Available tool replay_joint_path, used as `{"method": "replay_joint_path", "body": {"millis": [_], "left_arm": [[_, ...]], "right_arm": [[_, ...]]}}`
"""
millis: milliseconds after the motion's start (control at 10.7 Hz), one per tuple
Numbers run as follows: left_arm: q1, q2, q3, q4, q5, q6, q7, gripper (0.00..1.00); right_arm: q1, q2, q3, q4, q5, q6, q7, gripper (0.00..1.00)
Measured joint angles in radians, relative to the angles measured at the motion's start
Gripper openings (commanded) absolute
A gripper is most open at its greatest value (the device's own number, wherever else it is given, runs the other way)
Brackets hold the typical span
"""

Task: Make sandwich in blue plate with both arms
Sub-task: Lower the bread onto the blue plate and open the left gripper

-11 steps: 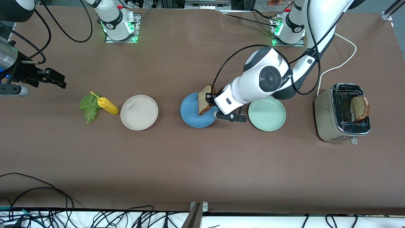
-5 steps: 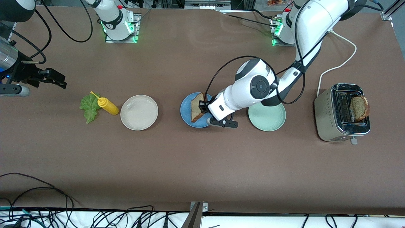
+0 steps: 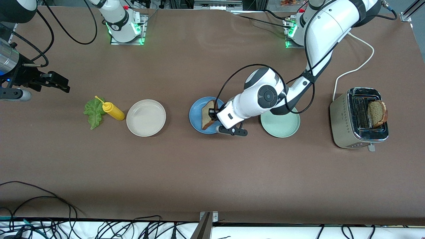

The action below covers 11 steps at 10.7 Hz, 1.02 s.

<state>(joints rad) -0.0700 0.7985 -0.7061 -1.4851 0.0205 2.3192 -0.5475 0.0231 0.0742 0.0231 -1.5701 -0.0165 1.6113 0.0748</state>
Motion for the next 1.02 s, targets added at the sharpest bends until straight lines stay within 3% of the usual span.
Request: {"method": "replay_joint_path", "body": {"millis": [652,745,932,1025], "left_arm": [[-0.007,0.024,0.0,-0.042,0.001,0.005,-0.058,0.02],[-0.007,0.024,0.0,-0.042,0.001,0.005,-0.059,0.17],[-0.007,0.024,0.0,-0.042,0.001,0.005,-0.059,0.82],[-0.007,0.024,0.0,-0.042,0.001,0.006,-0.059,1.0]], "right_arm": [[0.0,0.0,0.0,0.0,0.013,-0.007,0.0,1.0],[0.0,0.0,0.0,0.0,0.013,-0.007,0.0,1.0],[0.0,0.0,0.0,0.0,0.013,-0.008,0.0,1.0],[0.0,0.0,0.0,0.0,0.013,-0.008,0.0,1.0]]}}
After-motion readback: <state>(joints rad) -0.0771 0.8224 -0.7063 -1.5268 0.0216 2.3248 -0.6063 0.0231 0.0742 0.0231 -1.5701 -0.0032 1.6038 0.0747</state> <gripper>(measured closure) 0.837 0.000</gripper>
